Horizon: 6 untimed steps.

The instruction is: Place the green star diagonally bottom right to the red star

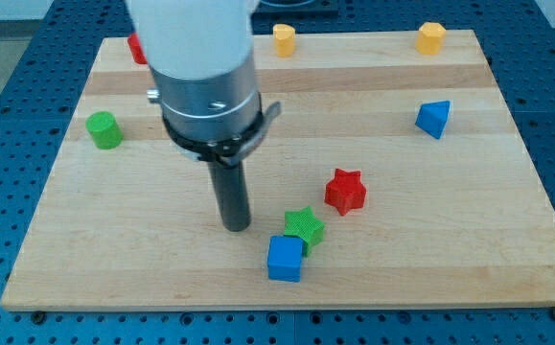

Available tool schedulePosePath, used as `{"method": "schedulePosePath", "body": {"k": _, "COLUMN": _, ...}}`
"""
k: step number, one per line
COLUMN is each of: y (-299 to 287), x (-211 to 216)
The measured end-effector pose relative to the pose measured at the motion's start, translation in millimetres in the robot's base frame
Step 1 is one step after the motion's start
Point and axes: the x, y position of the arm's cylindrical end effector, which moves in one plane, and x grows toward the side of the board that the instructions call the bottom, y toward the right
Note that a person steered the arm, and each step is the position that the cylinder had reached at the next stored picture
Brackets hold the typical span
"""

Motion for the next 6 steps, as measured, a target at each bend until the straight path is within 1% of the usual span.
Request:
{"method": "schedulePosePath", "body": {"k": 1, "y": 18.9, "x": 3.2}}
{"method": "schedulePosePath", "body": {"k": 2, "y": 51.4, "x": 4.7}}
{"method": "schedulePosePath", "body": {"k": 3, "y": 99.1, "x": 22.2}}
{"method": "schedulePosePath", "body": {"k": 4, "y": 123.9, "x": 24.9}}
{"method": "schedulePosePath", "body": {"k": 5, "y": 98.4, "x": 31.2}}
{"method": "schedulePosePath", "body": {"k": 6, "y": 95.9, "x": 49.2}}
